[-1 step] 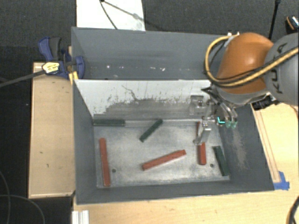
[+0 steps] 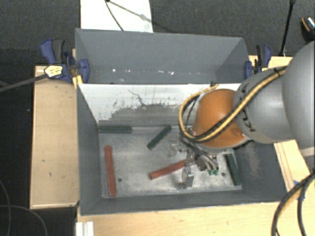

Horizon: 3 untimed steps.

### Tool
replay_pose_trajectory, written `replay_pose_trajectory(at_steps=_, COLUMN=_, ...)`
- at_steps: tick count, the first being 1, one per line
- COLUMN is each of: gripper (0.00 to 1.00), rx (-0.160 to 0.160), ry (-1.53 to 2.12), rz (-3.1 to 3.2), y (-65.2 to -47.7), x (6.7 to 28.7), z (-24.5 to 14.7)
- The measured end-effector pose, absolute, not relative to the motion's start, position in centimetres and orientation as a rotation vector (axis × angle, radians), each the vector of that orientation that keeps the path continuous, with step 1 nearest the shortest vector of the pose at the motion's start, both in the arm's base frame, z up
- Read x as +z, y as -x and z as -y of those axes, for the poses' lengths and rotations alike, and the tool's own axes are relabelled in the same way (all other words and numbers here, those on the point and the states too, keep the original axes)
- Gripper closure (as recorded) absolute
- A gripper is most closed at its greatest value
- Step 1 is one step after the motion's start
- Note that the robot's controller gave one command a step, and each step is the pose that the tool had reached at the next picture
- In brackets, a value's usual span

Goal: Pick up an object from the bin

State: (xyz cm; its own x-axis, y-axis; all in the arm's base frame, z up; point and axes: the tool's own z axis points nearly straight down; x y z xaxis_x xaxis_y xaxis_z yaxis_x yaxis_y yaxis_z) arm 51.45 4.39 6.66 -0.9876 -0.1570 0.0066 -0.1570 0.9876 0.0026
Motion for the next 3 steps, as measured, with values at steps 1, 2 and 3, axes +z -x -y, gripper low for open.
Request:
replay_pose_trajectory(at_steps=1, gripper=0.00, rx=-0.002, ry=-0.182, rz=3.142, y=-50.5, x=10.2, z=-4.5)
replay_pose_trajectory(at_steps=2, gripper=0.00, rx=-0.001, ry=-0.037, rz=3.140, y=-49.6, x=10.5, z=-3.9)
replay_pose_trajectory(at_steps=3, gripper=0.00, rx=0.000, ry=-0.107, rz=3.136, y=-50.6, x=6.8, z=-4.5)
